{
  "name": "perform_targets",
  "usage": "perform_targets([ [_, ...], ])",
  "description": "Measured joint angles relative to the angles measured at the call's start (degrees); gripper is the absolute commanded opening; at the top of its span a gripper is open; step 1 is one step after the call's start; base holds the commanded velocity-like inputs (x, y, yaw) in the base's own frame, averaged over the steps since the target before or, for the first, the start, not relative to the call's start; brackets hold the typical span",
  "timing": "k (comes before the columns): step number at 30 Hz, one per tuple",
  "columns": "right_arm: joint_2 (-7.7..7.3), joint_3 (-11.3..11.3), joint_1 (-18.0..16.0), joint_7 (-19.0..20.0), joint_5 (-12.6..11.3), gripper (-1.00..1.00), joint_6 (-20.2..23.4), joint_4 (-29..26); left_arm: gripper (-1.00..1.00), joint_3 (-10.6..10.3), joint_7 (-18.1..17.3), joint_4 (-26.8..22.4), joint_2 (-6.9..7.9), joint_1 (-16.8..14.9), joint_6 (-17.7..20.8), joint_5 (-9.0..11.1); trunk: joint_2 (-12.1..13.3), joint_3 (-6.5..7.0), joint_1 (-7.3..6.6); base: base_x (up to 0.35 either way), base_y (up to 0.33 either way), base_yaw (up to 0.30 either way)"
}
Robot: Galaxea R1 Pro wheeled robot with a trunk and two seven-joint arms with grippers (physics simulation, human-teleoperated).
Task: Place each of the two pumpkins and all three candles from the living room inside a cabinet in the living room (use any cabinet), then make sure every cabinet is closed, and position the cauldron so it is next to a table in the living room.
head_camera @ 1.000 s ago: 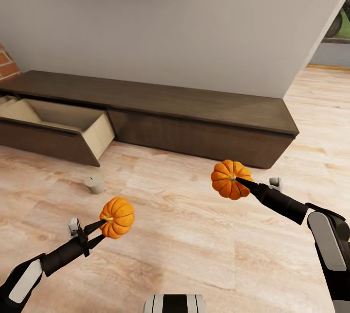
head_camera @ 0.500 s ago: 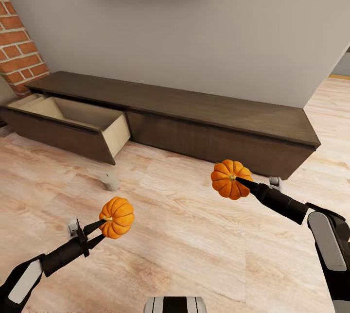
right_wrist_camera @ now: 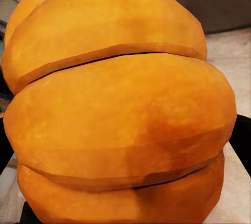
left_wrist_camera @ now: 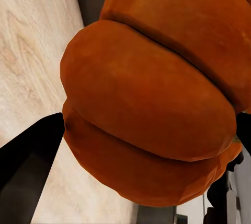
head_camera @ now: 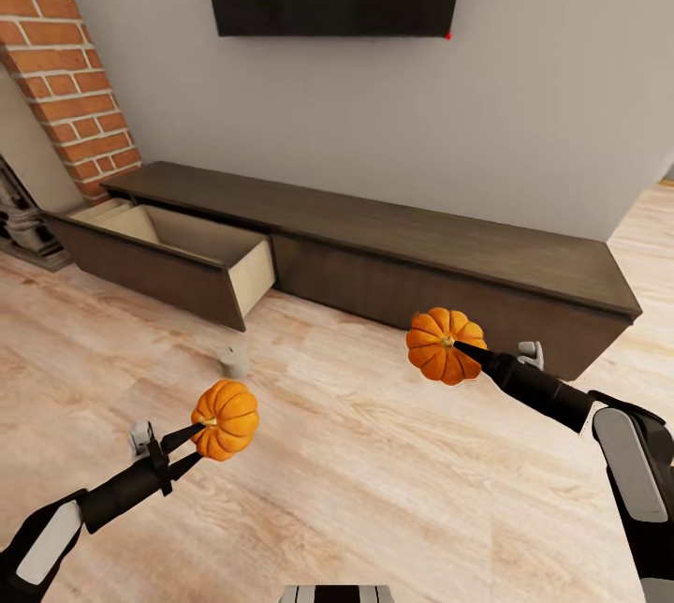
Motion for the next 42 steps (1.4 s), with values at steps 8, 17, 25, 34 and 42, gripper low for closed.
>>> perform_targets([
  [8,0.00,0.0,0.0,0.0,0.0,-1.00,0.0,0.0,-1.00,0.0,0.1,0.0,-0.09,0.0,0.0,-0.1,0.1,2.40,-0.21,0.000,0.000,0.166],
  [17,0.00,0.0,0.0,0.0,0.0,-1.00,0.0,0.0,-1.00,-0.1,0.0,0.0,-0.13,0.0,0.0,-0.1,0.2,5.11,-0.44,0.000,0.000,0.170],
  [25,0.00,0.1,0.0,0.0,-0.1,-1.00,0.0,0.0,-1.00,-0.1,0.0,0.0,-0.14,0.0,0.0,0.0,0.3,7.30,-0.62,0.000,0.000,0.172],
  [34,0.03,0.1,0.0,-0.1,0.1,-1.00,0.0,0.0,-1.00,0.0,0.0,0.0,-0.04,0.0,-0.1,-0.1,0.3,8.01,-0.61,0.000,0.000,0.173],
  [42,0.01,0.1,0.0,-0.2,0.3,-1.00,-0.1,0.1,-1.00,0.0,0.0,0.0,0.01,0.0,-0.2,-0.3,0.3,8.64,-0.60,-0.065,0.164,0.178],
])
